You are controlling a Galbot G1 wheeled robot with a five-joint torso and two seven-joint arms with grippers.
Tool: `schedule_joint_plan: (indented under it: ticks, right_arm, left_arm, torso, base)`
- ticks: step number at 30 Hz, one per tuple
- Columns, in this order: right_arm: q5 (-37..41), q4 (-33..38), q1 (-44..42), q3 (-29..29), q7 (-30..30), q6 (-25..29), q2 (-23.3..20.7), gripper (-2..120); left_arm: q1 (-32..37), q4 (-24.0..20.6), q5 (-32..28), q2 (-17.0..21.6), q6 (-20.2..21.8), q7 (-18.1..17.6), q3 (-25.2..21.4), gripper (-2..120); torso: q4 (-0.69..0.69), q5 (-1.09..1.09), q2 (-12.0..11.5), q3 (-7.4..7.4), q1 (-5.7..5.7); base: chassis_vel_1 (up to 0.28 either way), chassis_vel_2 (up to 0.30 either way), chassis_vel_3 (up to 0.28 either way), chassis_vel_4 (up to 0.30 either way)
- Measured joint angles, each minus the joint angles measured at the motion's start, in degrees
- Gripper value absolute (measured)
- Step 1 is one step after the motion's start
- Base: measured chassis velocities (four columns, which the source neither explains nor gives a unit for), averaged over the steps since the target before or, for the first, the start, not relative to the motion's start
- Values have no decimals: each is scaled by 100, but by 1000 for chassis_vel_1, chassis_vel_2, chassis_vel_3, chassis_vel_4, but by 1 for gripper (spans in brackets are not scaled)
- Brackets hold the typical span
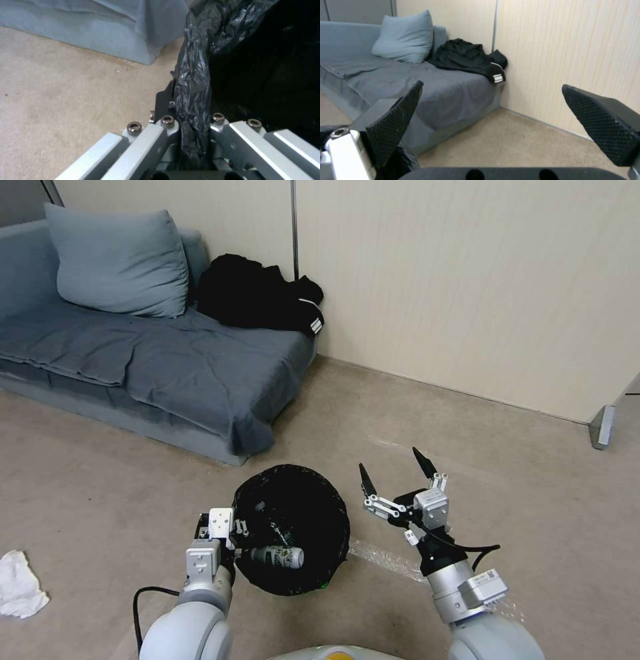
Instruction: Pick up the trash bin, then pick up the garbage from the floor and place it into the trash bin.
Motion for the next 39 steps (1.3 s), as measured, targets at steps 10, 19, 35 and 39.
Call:
schedule_joint_plan:
  ticks: [10, 19, 35, 39]
  right_arm:
    - [47, -126, -17, 159, 0, 95, 36, 100]
    - [110, -141, 53, 236, -20, 96, 20, 100]
    - [145, -182, 178, 215, -6, 130, 34, 100]
    - [140, -182, 200, 183, 43, 191, 64, 100]
  left_arm:
    - [0, -51, -38, -15, 35, -30, -20, 1]
    - [0, -58, -56, -7, 61, -32, -33, 1]
    - [76, -99, -69, -44, 131, -64, 11, 1]
    - [110, -105, -54, -44, 132, -62, 14, 1]
  torso:
    - [0, 0, 0, 0, 0]
    - [1, 0, 0, 0, 0]
    - [0, 0, 0, 0, 0]
    - [1, 0, -1, 0, 0]
  base:
    - [31, 37, 40, 35]
    - [88, 102, 98, 95]
    - [119, 119, 124, 120]
    - [132, 131, 119, 142]
